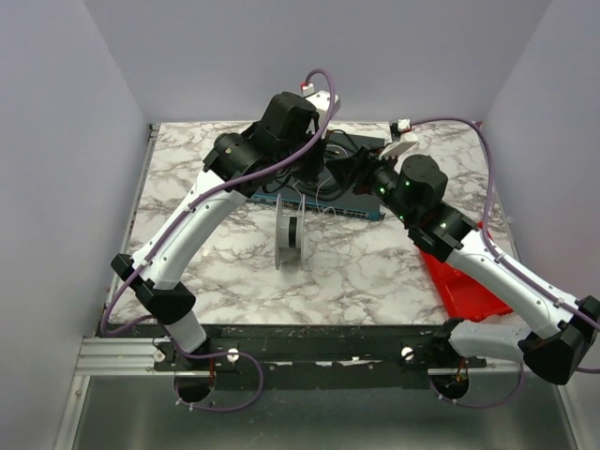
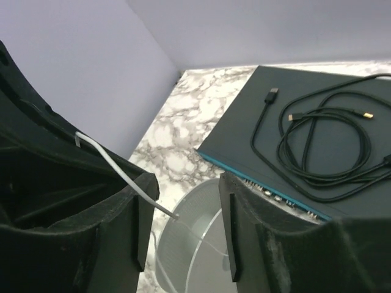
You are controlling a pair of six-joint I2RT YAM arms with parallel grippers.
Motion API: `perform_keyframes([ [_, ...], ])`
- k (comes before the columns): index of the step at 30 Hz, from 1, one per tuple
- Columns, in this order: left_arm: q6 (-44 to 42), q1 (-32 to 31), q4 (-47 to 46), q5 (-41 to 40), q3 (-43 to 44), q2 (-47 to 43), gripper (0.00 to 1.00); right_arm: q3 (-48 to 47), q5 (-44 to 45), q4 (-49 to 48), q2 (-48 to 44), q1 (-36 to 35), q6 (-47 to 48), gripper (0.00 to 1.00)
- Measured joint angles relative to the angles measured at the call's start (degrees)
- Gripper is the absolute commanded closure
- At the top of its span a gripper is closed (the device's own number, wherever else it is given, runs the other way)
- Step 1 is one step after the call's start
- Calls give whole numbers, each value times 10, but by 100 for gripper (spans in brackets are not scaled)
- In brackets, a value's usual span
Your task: Wrap the cables
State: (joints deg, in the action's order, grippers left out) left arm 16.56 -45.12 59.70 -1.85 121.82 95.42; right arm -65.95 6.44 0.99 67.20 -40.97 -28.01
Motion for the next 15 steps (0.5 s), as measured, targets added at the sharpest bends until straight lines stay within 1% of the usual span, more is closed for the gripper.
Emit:
perform_keyframes([
  [1, 1, 0, 0, -1, -2, -1, 100, 0, 14, -7, 3, -8, 1, 63],
  [2, 2, 0, 0, -2, -5, -2, 100, -2, 28, -14, 6, -17, 2, 74],
  [5, 5, 0, 0, -2, -10, -4, 93, -10, 60, -22, 16, -33, 6, 97],
  [6, 7, 0, 0, -2, -12, -5, 92, -15, 75, -22, 20, -37, 4, 99],
  [8, 9, 0, -2, -3, -27, -14, 88, -23, 99, -16, 26, -41, 5, 99],
  [10, 13, 0, -8, -6, -51, -30, 79, -39, 132, 1, 36, -41, 6, 99],
  [11, 14, 0, -11, -8, -72, -45, 74, -45, 144, 10, 40, -41, 7, 99],
  [12, 17, 0, -14, -9, -86, -55, 70, -55, 158, 24, 45, -41, 8, 100],
  [15, 22, 0, -49, -14, -170, -113, 66, -77, 175, 55, 60, -41, 16, 99],
])
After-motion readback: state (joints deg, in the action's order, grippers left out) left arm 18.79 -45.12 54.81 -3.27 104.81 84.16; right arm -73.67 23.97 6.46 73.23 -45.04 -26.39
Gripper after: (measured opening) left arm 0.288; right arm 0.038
